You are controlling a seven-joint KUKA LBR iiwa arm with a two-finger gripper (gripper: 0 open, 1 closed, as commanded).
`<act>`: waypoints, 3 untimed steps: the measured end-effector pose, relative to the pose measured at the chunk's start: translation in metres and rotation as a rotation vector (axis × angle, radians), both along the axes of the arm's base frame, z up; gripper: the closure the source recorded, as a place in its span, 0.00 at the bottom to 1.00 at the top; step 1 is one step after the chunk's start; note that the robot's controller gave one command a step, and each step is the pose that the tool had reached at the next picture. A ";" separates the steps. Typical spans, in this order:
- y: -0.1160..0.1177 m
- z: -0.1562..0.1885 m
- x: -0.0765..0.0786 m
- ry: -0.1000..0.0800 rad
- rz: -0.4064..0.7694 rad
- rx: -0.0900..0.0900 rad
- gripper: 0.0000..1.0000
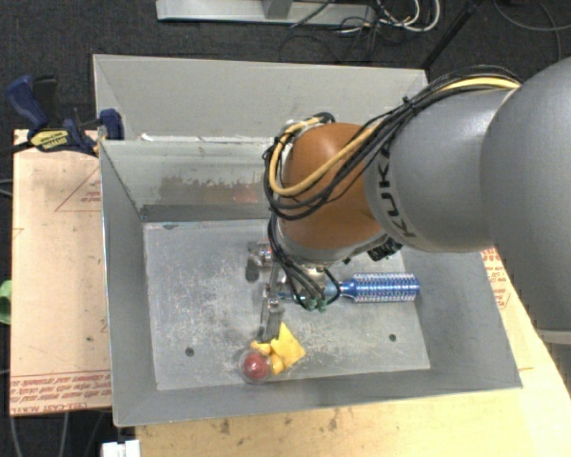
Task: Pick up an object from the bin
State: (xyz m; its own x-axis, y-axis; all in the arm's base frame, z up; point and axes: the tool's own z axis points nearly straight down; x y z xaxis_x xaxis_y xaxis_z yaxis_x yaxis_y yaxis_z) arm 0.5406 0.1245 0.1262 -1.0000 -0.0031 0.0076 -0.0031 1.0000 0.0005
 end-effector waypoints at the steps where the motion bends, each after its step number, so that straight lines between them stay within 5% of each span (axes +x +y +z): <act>1: -0.066 -0.057 -0.040 -0.008 0.375 0.001 0.00; 2: -0.044 0.048 -0.020 -0.015 0.783 0.003 0.00; 3: -0.020 -0.045 -0.054 -0.007 0.812 0.005 0.00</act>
Offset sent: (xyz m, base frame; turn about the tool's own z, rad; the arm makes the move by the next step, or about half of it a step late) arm -0.0407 -0.0641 -0.0562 -0.3789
